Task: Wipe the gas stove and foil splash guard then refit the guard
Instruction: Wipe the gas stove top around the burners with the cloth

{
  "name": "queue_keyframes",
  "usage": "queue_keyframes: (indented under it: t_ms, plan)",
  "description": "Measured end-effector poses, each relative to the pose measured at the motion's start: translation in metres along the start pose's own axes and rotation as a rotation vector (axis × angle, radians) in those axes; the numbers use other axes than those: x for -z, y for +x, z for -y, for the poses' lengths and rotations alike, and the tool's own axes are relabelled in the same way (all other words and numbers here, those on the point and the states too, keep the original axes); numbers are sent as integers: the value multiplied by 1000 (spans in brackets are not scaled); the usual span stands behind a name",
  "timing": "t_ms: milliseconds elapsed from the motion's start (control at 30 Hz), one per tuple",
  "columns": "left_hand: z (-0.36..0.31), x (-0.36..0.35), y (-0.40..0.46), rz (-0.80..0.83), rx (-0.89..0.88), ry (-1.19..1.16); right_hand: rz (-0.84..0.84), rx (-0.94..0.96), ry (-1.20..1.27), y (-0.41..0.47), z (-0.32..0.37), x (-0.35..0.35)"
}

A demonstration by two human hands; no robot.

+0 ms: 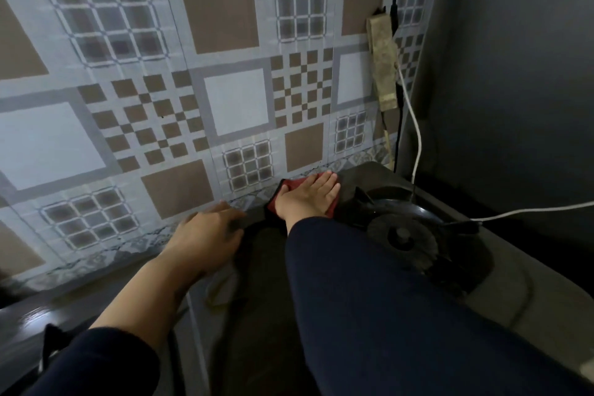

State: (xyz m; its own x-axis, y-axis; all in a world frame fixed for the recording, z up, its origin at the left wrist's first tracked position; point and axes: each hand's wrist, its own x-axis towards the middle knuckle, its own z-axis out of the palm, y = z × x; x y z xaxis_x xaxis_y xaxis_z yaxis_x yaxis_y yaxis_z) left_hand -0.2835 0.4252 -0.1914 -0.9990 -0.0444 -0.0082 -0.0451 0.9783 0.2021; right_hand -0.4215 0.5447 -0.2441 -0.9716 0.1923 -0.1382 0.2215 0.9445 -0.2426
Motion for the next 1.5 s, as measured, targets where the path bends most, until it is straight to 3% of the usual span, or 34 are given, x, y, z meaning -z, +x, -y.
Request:
queue_keyframes:
  t_ms: [367,567,733,1000,1300,1500]
  plan:
    - [8,-7,25,-14,-109,-18,19,-327,-38,86,-40,32]
    - [3,-5,31,-34,-125,-17,8,-357,-60,83,-46,35]
    - [5,-3,21,-50,-103,-43,76,-277,-97,61,-34,34]
    - [15,8,-15,-51,24,-10,114,73,-154,-17,-3,11]
    - [22,5,-99,28,252,14,177,779,-181,-115,-18,-9]
    - [18,0,-151,37,362,35,199,984,-206,-173,-37,-13]
